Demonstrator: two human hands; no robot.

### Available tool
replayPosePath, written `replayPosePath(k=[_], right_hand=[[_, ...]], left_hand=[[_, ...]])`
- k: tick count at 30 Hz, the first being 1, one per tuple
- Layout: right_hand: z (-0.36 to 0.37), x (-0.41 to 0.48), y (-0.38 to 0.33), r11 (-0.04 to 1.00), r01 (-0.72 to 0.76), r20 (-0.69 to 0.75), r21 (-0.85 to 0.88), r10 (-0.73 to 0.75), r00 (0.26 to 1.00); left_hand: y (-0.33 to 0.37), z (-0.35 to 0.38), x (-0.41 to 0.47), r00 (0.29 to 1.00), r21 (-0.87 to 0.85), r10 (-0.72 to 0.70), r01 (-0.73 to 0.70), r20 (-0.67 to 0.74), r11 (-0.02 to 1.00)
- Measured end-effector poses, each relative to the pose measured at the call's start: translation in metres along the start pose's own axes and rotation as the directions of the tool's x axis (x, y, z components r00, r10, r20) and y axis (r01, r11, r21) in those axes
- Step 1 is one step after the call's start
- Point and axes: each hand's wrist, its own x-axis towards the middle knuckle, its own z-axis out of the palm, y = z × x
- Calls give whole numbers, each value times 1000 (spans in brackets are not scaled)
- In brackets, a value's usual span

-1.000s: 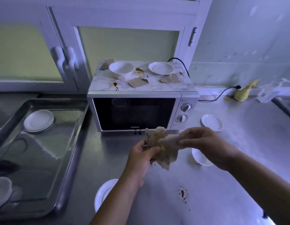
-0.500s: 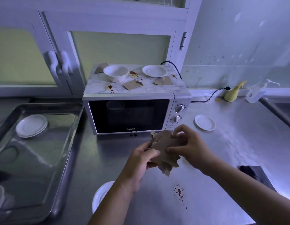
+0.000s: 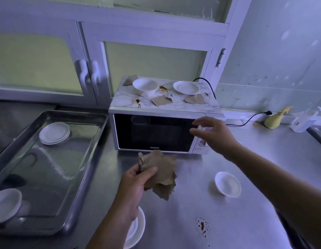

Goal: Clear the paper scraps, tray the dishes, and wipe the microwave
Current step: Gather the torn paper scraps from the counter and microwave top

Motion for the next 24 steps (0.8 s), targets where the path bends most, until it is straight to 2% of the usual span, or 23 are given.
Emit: replayPosePath(k=[2, 4, 6, 11, 15, 21, 24], right_hand=[[-11, 43, 12, 975, 3, 22, -221, 2, 1000], [-14, 82, 26, 883, 40, 114, -468, 15, 993], [-10, 115, 38, 818, 78, 163, -569, 19, 987], [3, 172, 52, 798, 114, 219, -591, 23, 975], [13, 169, 67, 767, 134, 251, -628, 37, 967], [12, 120, 94, 692, 248, 159, -678, -191, 969], [10, 105, 108, 762, 315, -5, -565, -385, 923]], left_hand=[[8, 1, 3, 1000, 24, 24, -24, -17, 999], [15, 3, 6, 998, 48, 38, -36, -45, 998], [20, 6, 10, 996, 64, 55, -51, -74, 997], [25, 14, 6, 992, 32, 46, -43, -118, 999], [18, 15, 3, 988, -55, -11, 2, -154, 999], [-6, 14, -1, 960, -210, -186, 141, -208, 967], [-13, 16, -4, 944, -240, -245, 191, -222, 952]])
